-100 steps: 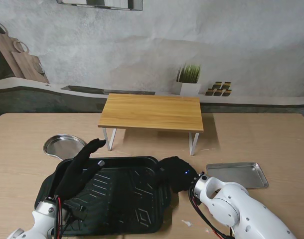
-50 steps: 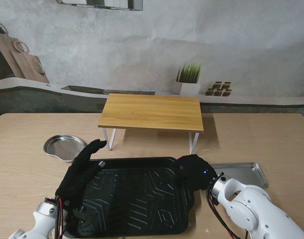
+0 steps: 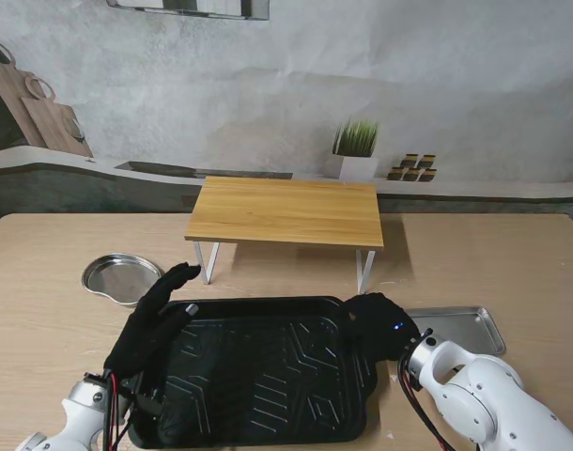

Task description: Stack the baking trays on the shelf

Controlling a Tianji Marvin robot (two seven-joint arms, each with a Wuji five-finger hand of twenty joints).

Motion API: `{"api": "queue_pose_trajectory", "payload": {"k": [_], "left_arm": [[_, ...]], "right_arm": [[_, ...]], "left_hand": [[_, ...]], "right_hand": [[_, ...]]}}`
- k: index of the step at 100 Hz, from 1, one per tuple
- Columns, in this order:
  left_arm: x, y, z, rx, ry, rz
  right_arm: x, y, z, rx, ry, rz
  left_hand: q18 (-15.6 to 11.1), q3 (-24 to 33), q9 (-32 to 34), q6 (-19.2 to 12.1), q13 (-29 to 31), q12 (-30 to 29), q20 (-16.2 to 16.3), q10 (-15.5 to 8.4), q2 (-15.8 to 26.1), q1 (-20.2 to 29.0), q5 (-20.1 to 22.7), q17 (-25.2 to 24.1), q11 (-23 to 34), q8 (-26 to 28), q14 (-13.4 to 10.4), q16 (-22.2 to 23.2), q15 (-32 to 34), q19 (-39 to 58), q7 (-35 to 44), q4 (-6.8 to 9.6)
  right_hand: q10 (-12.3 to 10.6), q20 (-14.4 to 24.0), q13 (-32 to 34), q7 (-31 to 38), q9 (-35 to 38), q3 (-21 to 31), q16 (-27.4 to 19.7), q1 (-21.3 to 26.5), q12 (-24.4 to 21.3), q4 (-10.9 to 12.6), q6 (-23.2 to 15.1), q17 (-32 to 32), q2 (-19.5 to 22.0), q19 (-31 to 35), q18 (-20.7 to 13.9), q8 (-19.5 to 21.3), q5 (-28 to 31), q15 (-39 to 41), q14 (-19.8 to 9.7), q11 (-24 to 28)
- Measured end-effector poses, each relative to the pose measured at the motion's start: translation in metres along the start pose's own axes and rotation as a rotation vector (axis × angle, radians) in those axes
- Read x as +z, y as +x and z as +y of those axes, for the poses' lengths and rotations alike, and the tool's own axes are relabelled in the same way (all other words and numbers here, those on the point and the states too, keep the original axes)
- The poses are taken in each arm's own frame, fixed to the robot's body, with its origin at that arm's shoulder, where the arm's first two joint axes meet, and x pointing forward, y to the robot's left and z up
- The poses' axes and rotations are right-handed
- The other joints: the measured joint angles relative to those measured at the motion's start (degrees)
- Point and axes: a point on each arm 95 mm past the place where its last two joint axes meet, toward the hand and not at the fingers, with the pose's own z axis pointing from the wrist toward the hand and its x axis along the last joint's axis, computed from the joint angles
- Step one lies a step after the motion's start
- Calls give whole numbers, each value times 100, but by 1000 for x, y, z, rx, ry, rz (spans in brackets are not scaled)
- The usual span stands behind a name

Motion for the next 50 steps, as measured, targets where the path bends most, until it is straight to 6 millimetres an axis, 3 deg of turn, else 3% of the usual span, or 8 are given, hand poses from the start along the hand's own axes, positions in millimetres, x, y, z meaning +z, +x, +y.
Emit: {"api": "queue_pose_trajectory", "payload": {"k": [36, 50], "left_arm": [[-1, 0, 0, -1, 1, 1], [-1, 1, 0, -3, 0, 4]], "right_arm": [[-4, 1, 2, -8, -3, -9], [-6, 2, 2, -8, 4, -16]], "left_hand": [[0, 0, 0, 0, 0, 0, 0, 1, 0, 0, 0, 0, 1, 0, 1, 0, 0, 0, 0, 0], [1, 0, 0, 0, 0, 2, 0, 1, 0, 0, 0, 0, 2, 0, 1, 0, 0, 0, 0, 0]], "right_hand": [[-1, -73, 1, -121, 0, 4, 1, -63, 0, 0, 0, 0, -5, 51, -57, -1, -77, 0, 0, 1], [-1, -111, 1, -114, 0, 7, 2, -428, 0, 0, 72, -4, -14, 59, -64, -1, -138, 0, -1, 2]]}}
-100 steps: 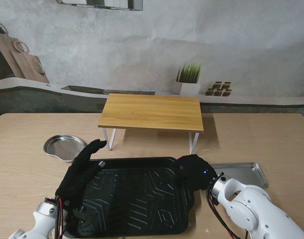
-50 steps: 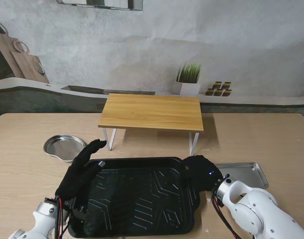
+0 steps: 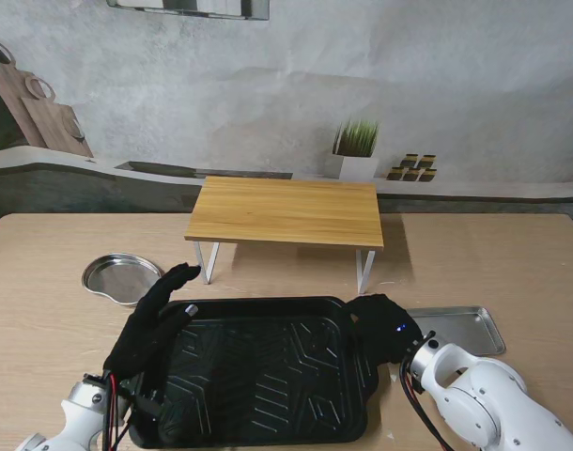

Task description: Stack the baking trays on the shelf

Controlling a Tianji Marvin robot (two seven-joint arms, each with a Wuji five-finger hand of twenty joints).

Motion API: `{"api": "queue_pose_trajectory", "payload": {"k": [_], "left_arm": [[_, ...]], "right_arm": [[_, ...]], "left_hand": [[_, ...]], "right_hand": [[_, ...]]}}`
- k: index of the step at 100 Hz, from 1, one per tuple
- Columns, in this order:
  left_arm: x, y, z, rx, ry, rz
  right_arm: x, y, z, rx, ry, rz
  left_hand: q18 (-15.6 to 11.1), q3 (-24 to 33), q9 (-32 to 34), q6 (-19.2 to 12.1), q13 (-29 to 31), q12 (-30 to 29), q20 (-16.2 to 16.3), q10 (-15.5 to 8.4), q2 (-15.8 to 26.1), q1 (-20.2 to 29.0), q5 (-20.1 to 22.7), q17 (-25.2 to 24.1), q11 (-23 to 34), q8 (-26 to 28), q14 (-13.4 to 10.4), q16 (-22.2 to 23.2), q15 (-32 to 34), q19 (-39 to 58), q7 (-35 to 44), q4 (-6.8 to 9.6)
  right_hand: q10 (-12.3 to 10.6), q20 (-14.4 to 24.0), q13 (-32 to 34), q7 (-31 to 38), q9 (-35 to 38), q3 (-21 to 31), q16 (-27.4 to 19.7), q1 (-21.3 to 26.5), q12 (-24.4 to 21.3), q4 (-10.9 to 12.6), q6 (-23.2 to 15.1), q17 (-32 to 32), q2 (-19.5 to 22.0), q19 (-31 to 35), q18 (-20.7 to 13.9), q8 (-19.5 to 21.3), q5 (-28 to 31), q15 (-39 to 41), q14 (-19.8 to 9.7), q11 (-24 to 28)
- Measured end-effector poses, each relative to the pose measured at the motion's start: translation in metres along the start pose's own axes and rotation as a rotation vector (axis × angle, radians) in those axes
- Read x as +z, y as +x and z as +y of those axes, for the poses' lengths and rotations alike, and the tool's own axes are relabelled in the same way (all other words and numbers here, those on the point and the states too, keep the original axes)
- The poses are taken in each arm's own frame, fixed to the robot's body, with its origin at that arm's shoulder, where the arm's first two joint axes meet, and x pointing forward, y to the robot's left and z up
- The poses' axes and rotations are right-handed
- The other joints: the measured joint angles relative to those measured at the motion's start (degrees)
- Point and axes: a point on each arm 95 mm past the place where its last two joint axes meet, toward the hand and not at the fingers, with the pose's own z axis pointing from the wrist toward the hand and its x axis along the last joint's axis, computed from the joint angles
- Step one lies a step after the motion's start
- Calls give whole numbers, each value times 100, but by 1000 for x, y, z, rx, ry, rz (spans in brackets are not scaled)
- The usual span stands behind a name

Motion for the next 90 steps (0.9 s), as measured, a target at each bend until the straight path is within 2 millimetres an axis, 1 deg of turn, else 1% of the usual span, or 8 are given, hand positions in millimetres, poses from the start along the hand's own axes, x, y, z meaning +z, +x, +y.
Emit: {"api": "queue_pose_trajectory", "payload": {"k": [10, 16, 26, 35, 44, 53, 69, 90], "left_arm": [[0, 0, 0, -2, 0, 1], [0, 1, 0, -3, 0, 2], [0, 1, 0, -1, -1, 2], [0, 1, 0, -4, -3, 1], [0, 1, 0, -3, -3, 3], [-1, 1, 0, -5, -5, 2], [-1, 2, 1, -5, -6, 1], [0, 2, 2, -3, -9, 0]], "right_arm": [[-3, 1, -1, 2, 7, -7], [-5, 3, -1, 4, 15, -12], [-8, 4, 0, 6, 8, -21], [-11, 5, 3, 7, -5, -27], [-17, 7, 11, 10, -31, -40], [-25, 9, 20, 22, -61, -68], [-51, 14, 35, 42, -97, -138], [-93, 11, 33, 77, -100, -253]], "left_hand": [[0, 0, 0, 0, 0, 0, 0, 0, 0, 0, 0, 0, 0, 0, 0, 0, 0, 0, 0, 0], [0, 0, 0, 0, 0, 1, 0, 1, 0, 0, 0, 0, 0, 0, 0, 0, 0, 0, 0, 0], [0, 0, 0, 0, -1, 2, 0, 1, 0, 0, 0, 0, 1, 0, 0, 0, 0, 0, 0, 0], [0, -2, 0, 0, -1, 3, 0, 1, 0, 31, 0, 0, 1, 0, 0, 0, 0, 0, 0, 0], [0, 1, 0, 0, -1, 3, 0, 1, 0, 35, 0, 0, 1, 0, 1, 0, 0, 0, 0, 0], [0, 1, 0, 0, -1, 3, 0, 2, 0, 35, 0, 0, 3, 0, 1, 0, 0, 0, 0, 0], [0, 1, 0, 0, -1, 4, 0, 2, 0, 35, 0, 0, 6, 0, 1, 0, 0, 0, 0, 0], [0, 1, 0, 0, -2, 4, 0, 2, 0, 35, 0, 0, 8, 0, 1, 1, 0, 0, 0, 0]], "right_hand": [[0, -19, 0, -6, 0, 0, 0, -281, -43, 0, 83, -2, 0, 2, 4, 1, -249, 0, 0, -4], [0, -19, 0, -157, 0, 0, 0, -352, -136, 0, 167, -12, 2, 3, 4, 1, -556, -2, 0, -206], [0, -19, -9, -863, 0, 0, 0, -481, -250, 0, 187, -13, 2, 3, 10, -267, -1289, -7, 0, -517], [15, -19, -67, -1362, 0, -67, 0, -765, -343, 0, 428, -49, 21, 4, 13, -408, -1967, -67, 0, -767], [69, -19, -82, -1779, 0, -306, 0, -1049, -352, -1, 701, -59, 25, 5, 28, -456, -2309, -75, 0, -822], [88, 94, -82, -2136, 0, -634, 0, -1334, -305, -1, 929, -15, 57, 12, 111, -187, -2379, -75, 0, -823], [236, 438, 266, -2250, 116, -1159, 144, -1624, 31, -1, 1330, 403, 313, 653, 221, 176, -2252, 241, 65, 31], [372, 659, 491, -1705, 431, -1340, 349, -1674, 122, -1, 1683, 620, 307, 1420, 238, 434, -2106, 658, 196, 324]]}}
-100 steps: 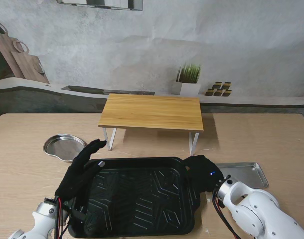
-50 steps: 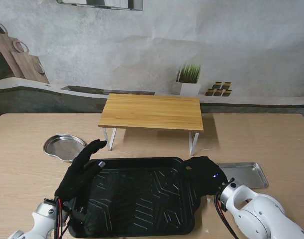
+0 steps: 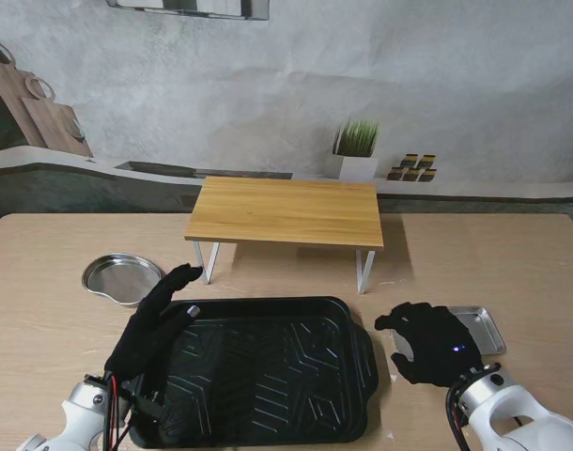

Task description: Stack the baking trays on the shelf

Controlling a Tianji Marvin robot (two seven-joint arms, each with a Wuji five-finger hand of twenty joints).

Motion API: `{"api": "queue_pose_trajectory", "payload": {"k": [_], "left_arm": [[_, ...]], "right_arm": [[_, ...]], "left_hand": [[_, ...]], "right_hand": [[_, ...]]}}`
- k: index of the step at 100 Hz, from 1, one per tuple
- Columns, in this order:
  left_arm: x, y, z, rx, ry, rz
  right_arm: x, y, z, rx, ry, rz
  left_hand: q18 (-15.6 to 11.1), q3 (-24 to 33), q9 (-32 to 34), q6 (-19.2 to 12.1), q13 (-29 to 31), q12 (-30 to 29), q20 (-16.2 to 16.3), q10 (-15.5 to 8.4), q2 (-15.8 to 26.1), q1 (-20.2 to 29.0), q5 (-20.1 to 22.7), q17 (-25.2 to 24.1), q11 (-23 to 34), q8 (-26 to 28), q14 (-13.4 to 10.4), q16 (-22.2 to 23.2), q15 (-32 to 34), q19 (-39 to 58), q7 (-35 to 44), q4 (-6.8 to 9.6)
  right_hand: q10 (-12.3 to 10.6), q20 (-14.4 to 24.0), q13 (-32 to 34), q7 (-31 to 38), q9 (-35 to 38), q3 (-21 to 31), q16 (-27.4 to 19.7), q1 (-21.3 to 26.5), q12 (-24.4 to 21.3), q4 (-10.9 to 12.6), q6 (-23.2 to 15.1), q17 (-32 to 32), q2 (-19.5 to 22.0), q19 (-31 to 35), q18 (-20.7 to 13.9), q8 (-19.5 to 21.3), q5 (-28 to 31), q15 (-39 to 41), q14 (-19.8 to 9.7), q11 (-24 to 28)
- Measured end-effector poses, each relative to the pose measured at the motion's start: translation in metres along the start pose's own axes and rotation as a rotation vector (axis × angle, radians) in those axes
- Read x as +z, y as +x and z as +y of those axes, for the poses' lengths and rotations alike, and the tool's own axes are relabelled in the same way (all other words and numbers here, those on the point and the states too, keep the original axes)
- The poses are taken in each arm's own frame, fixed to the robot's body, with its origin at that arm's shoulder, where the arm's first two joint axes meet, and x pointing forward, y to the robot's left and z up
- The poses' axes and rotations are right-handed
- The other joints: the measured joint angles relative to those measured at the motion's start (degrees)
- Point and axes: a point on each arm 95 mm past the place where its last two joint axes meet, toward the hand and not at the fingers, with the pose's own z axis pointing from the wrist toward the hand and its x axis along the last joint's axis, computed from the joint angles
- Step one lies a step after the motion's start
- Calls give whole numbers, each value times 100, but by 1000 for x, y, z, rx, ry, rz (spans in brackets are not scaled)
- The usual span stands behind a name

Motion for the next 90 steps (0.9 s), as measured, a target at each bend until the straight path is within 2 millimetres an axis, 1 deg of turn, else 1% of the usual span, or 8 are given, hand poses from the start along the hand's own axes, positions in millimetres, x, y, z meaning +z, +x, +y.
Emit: {"api": "queue_pose_trajectory", "payload": {"k": [11, 21, 30, 36, 45, 62, 76, 90], "left_arm": [[0, 0, 2, 3, -4, -1], [0, 0, 4, 5, -11, -5], [0, 1, 6, 8, -18, -6], [0, 1, 7, 6, -20, -12], [1, 2, 8, 10, -23, -9], [2, 1, 9, 11, -27, -14], [3, 1, 10, 13, -29, -22], [5, -1, 11, 20, -29, -31]], "right_arm": [[-17, -11, -4, -7, 14, -49], [-27, -22, -8, -13, 38, -101], [-32, -31, -11, -15, 54, -152], [-33, -37, -15, -11, 66, -178], [-34, -48, -25, -7, 88, -203], [-24, -76, -44, 10, 110, -276], [-10, -93, -47, 13, 89, -319], [9, -107, -48, 15, 70, -341]], "left_hand": [[0, 0, 0, 0, 0, 1, 0, 1, 0, -1, 0, 0, 0, 0, 0, 0, 0, 0, 0, 0], [0, 0, 0, 0, 0, 1, 0, 1, 0, -1, 0, 0, 1, 0, 1, 0, 0, 0, 0, 0], [0, 0, 0, 0, 0, 1, 0, 1, 0, -1, 0, 0, 2, 0, 1, 34, 0, 0, 0, 0], [0, 0, 0, 0, 0, 1, 0, 1, 0, -1, 0, 0, 2, 0, 1, 61, 1, 0, 0, 0], [0, 0, 0, 0, 0, 1, 0, 1, 0, -2, 0, 0, 2, 1, 1, 62, 1, 0, 0, 0], [0, 0, 9, 0, 0, 1, 0, 1, 0, -2, 1, 0, 3, 4, 1, 62, 1, 0, 0, 0], [0, 0, 9, 0, 0, 1, 0, 1, 0, -8, 1, 0, 4, 4, 1, 62, 1, 0, 0, 0], [0, 0, 9, 0, 0, 1, 0, 1, 0, -8, 1, 0, 5, 4, 1, 63, 1, 0, 0, 0]], "right_hand": [[2, 1, 64, 158, 0, -58, 12, -4, 4, 0, 4, 10, -1, 121, 36, 0, -10, 62, 7, 0], [2, 1, 64, 172, 1, -58, 13, -6, 5, 0, 7, 10, 0, 179, 41, 0, -81, 62, 11, 0], [8, 1, 198, 229, 1, -66, 44, -7, 8, 0, 69, 13, -1, 233, 44, -3, -161, 108, 62, 0], [18, 1, 204, 276, 1, -71, 75, -8, 35, 0, 74, 26, 72, 275, 46, -9, -346, 144, 65, 15], [18, 1, 205, 237, 0, -71, 91, -8, 68, 0, 74, 41, 72, 327, 46, -92, -510, 162, 65, 48], [18, -22, 205, 288, -71, -54, 91, -8, 69, 0, 74, 41, 68, 329, 46, -154, -575, 162, 66, 62], [18, -37, 204, 288, -71, 15, 93, -7, 71, 0, 74, 19, 68, 330, 47, -154, -575, 162, 66, 101], [18, -91, 201, 299, -71, 120, 93, -7, 71, 0, 74, 9, 68, 330, 48, -154, -575, 117, 66, 102]]}}
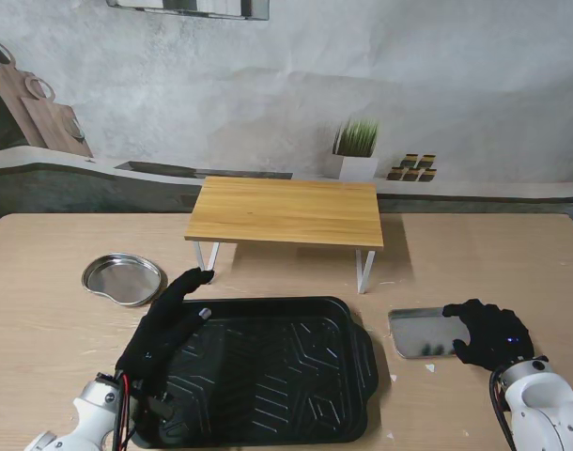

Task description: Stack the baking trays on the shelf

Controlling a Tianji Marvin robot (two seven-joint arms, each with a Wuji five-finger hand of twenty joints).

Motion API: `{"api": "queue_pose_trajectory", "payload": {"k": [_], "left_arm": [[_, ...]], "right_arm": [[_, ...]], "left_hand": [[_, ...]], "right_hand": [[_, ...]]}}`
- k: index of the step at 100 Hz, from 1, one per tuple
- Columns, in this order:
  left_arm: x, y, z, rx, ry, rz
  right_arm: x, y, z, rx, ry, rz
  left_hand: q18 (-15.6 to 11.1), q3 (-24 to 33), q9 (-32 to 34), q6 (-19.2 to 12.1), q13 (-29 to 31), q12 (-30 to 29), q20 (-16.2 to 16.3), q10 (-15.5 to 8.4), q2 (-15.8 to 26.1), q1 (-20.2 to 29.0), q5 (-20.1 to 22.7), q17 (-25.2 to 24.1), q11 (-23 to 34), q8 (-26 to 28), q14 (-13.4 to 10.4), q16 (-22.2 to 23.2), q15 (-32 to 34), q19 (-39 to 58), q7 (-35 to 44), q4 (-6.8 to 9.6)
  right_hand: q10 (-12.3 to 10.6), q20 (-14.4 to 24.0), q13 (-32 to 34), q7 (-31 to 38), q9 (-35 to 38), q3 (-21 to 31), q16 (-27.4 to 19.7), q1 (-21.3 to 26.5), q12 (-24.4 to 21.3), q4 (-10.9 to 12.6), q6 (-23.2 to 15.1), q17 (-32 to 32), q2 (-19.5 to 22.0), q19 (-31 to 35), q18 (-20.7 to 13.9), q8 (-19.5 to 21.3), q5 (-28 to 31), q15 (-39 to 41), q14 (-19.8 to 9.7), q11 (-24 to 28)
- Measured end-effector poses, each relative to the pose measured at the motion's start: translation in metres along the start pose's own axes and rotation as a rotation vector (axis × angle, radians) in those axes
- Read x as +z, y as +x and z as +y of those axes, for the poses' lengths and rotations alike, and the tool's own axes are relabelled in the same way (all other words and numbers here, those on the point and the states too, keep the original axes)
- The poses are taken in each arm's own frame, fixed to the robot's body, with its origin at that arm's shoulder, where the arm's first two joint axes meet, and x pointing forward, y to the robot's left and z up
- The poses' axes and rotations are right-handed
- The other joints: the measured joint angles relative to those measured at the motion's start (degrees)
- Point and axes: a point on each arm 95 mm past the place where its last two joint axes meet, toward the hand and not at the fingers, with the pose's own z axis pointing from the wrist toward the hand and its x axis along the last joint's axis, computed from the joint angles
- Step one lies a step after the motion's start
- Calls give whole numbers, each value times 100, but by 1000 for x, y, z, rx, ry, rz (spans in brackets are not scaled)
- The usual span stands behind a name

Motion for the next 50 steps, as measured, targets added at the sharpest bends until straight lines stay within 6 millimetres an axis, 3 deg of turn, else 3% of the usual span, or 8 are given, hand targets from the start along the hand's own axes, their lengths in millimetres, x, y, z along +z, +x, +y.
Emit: {"api": "queue_pose_trajectory", "payload": {"k": [24, 50], "left_arm": [[2, -4, 1, 7, 2, -16], [5, -7, 1, 17, 8, -28]], "right_arm": [[41, -10, -9, -6, 4, -27], [71, -20, -18, 26, -7, -59]], "left_hand": [[0, -5, 0, 0, 0, 0, 0, 0, 0, 55, 0, 0, 0, 0, 0, 0, 0, 0, 0, 0], [0, -5, 0, 0, 0, 0, 0, 0, 0, 55, 0, 0, 0, 1, 0, 0, 0, 0, 0, 0]], "right_hand": [[0, -62, -1, 219, 0, 180, 0, 0, 0, 0, 0, 0, 0, 0, 0, -8, 4, -55, 0, 0], [-96, -481, -153, 599, -132, 654, -183, 116, -19, 0, -1, -279, -167, -464, -71, -281, -2, -533, -129, 3]]}}
